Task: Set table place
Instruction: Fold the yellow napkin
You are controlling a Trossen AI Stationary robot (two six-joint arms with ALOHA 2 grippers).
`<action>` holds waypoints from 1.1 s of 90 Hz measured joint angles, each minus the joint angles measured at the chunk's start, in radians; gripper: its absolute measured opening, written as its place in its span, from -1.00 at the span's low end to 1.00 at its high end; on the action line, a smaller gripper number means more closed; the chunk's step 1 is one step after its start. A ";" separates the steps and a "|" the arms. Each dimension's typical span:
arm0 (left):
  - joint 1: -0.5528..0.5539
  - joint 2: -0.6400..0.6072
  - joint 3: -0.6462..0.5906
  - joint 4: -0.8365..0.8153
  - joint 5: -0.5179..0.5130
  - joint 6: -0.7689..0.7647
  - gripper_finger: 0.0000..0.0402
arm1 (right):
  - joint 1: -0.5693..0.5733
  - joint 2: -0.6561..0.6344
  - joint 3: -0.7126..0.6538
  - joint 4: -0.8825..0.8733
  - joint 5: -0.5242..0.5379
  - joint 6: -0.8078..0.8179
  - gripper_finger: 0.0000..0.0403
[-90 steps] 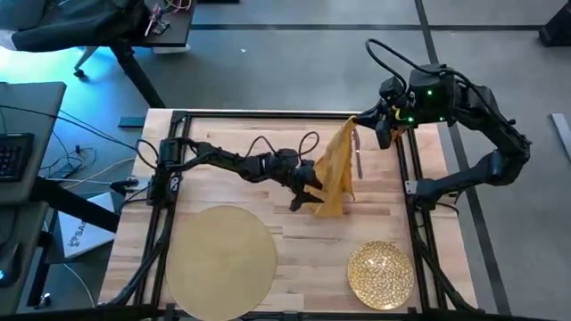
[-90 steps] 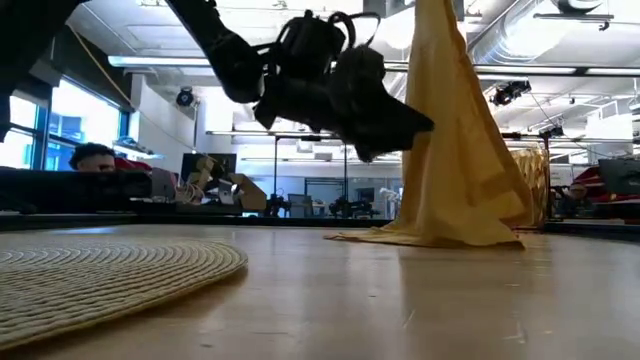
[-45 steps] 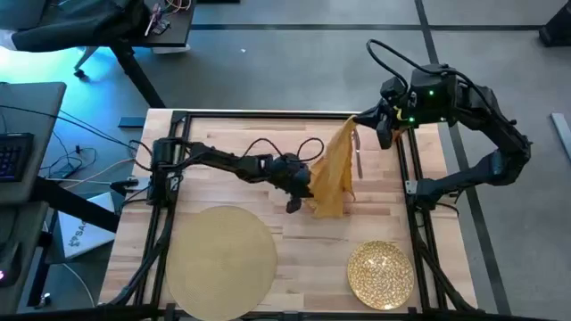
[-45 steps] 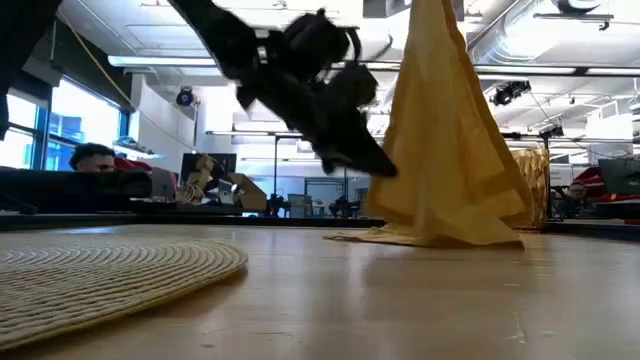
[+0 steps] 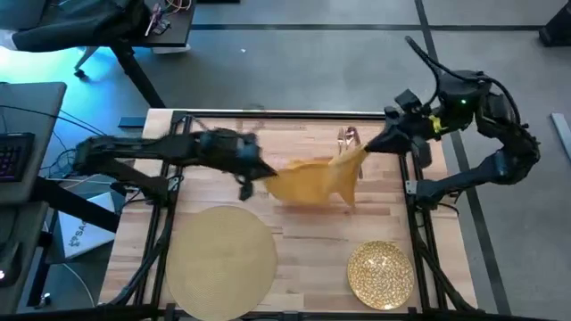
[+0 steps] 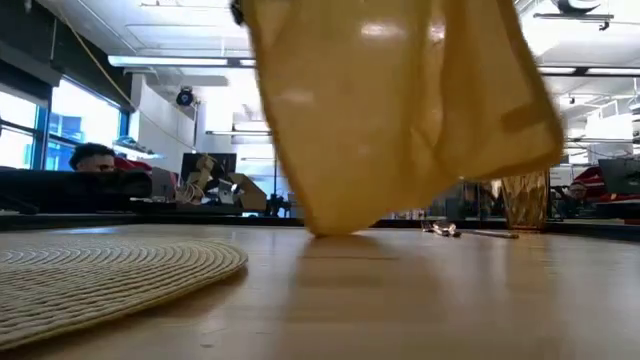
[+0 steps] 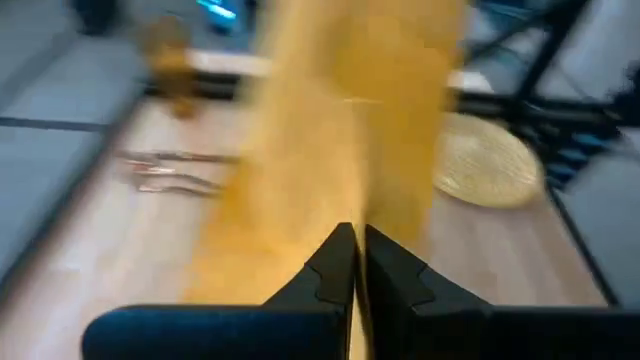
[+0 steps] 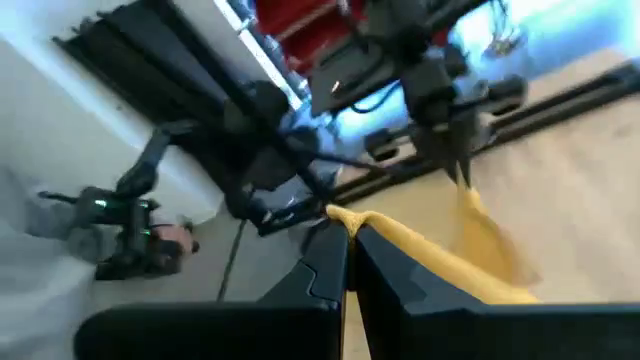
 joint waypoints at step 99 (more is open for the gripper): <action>0.227 -0.027 0.025 -0.467 0.017 0.191 -1.00 | -0.158 0.136 -0.403 -0.182 0.188 -0.621 -1.00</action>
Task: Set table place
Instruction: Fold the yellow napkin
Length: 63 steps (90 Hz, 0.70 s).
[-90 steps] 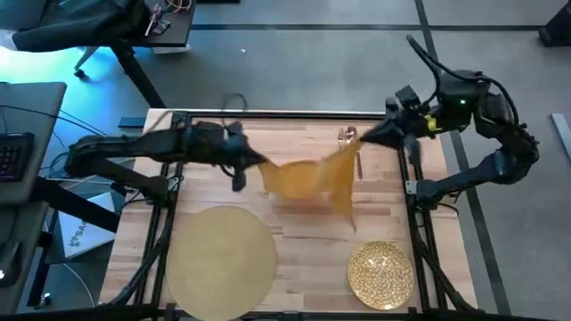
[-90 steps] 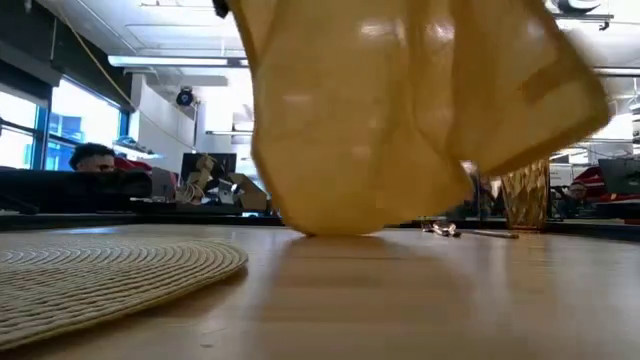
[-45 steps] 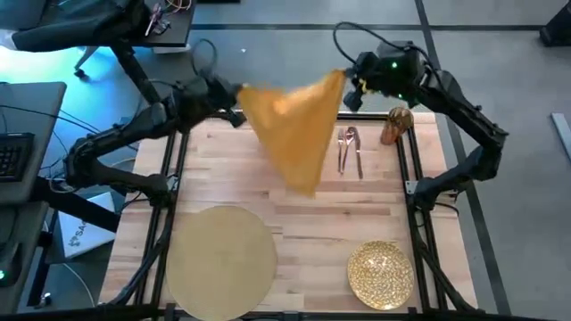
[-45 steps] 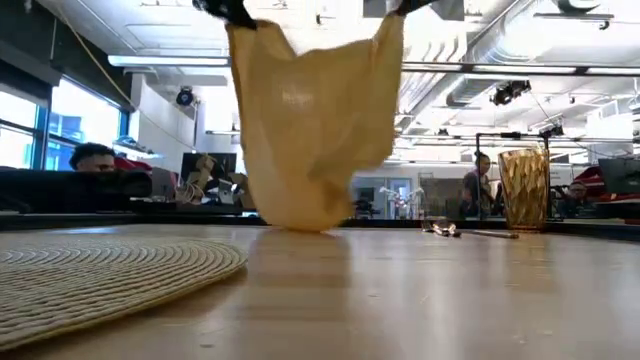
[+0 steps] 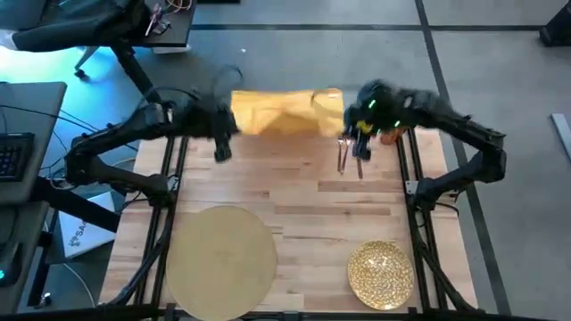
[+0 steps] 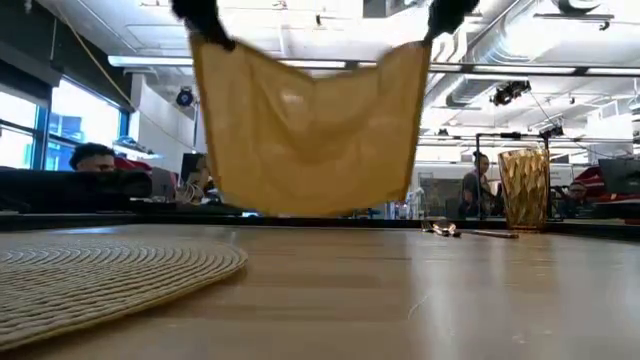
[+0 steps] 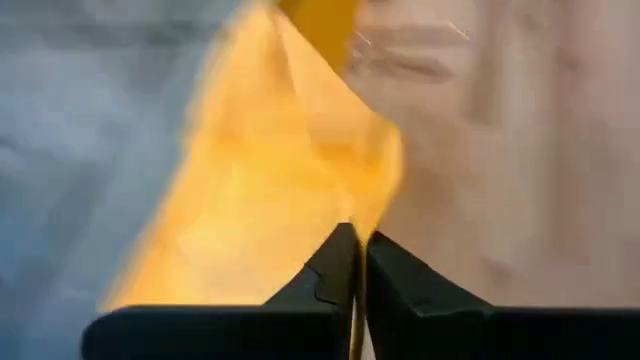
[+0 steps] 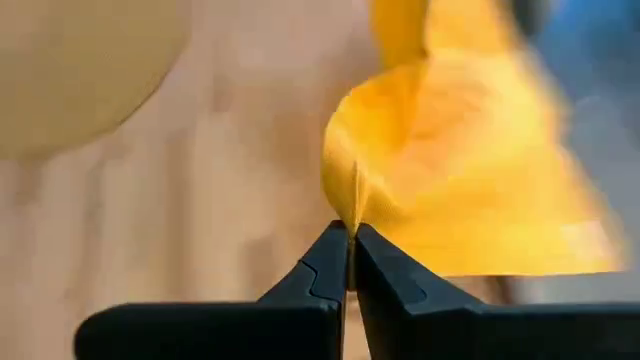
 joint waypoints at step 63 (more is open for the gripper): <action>-0.601 0.063 -0.554 0.471 0.142 -0.815 -1.00 | 0.606 -0.030 -0.833 0.691 -0.205 0.786 -1.00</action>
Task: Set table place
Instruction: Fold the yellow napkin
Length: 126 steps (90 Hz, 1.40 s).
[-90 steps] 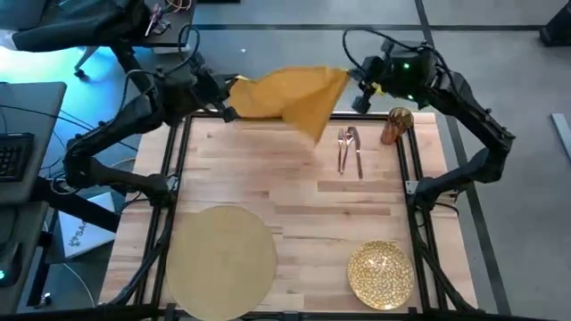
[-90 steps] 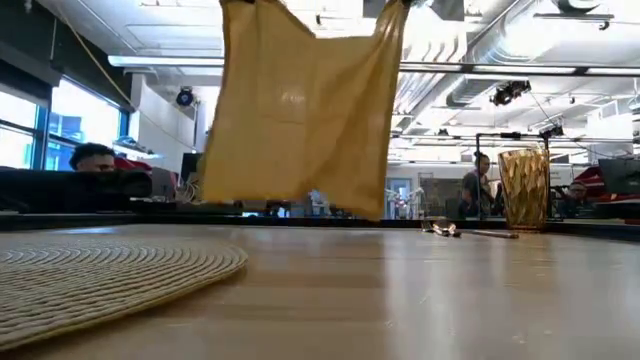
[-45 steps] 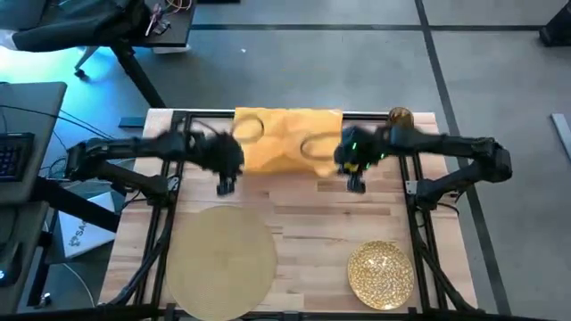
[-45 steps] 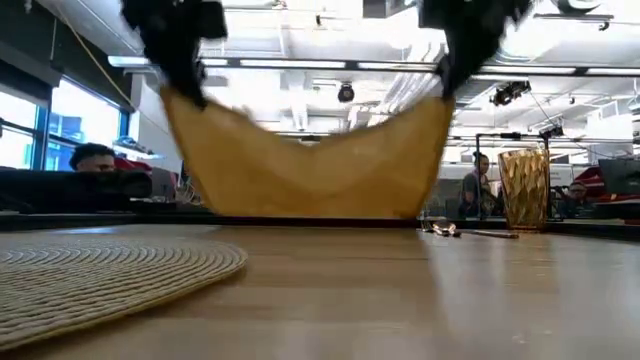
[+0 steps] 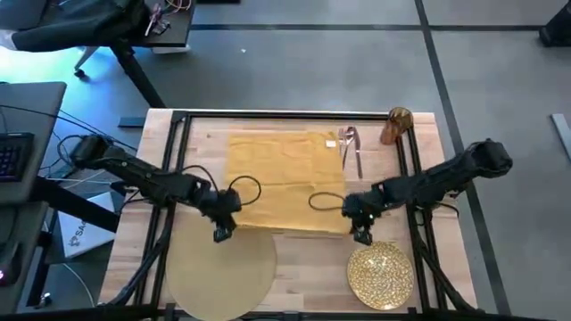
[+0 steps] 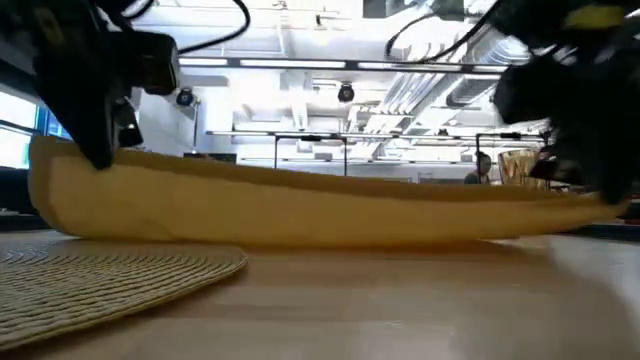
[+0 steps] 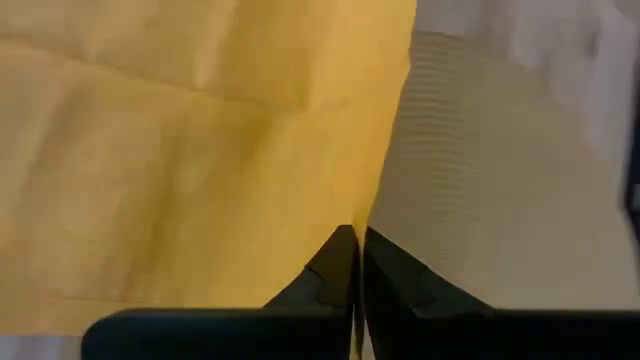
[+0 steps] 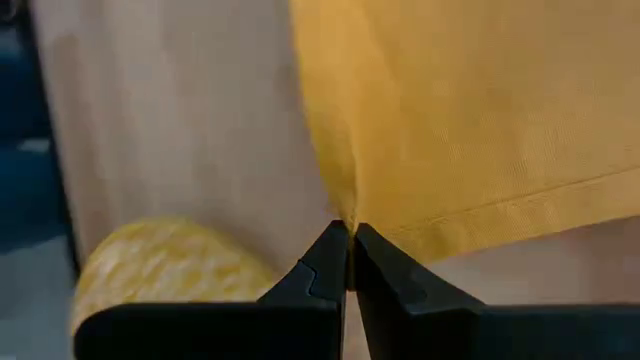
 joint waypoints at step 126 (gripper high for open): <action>-0.303 0.134 0.006 0.105 -0.031 -0.299 -1.00 | 0.365 0.183 0.106 0.337 0.200 -0.288 -0.19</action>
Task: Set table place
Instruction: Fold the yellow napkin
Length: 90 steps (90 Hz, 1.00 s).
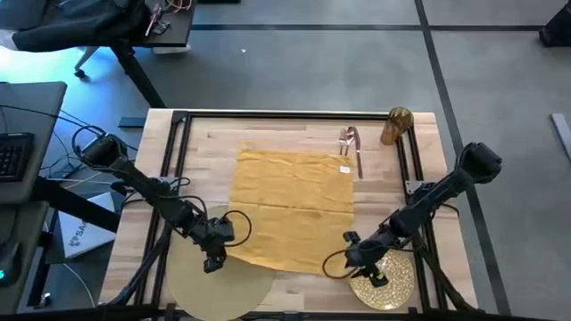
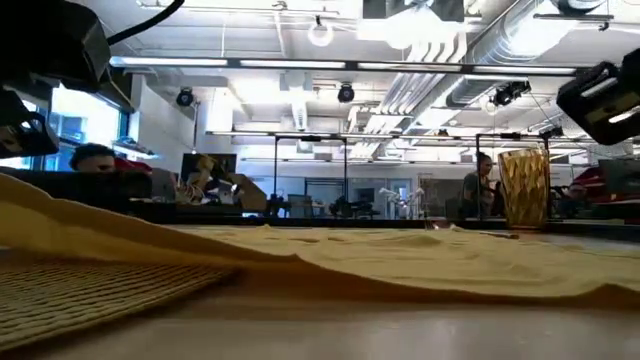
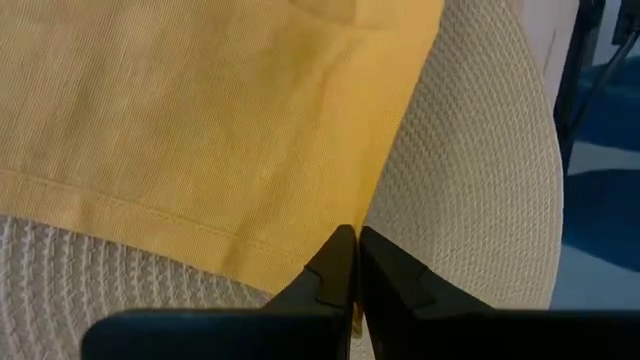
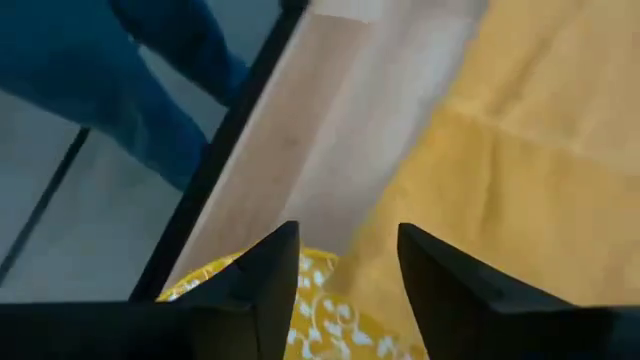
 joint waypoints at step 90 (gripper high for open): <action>0.008 -0.034 0.035 -0.023 0.007 -0.042 -1.00 | 0.051 0.104 0.207 -0.411 0.163 -0.267 -0.99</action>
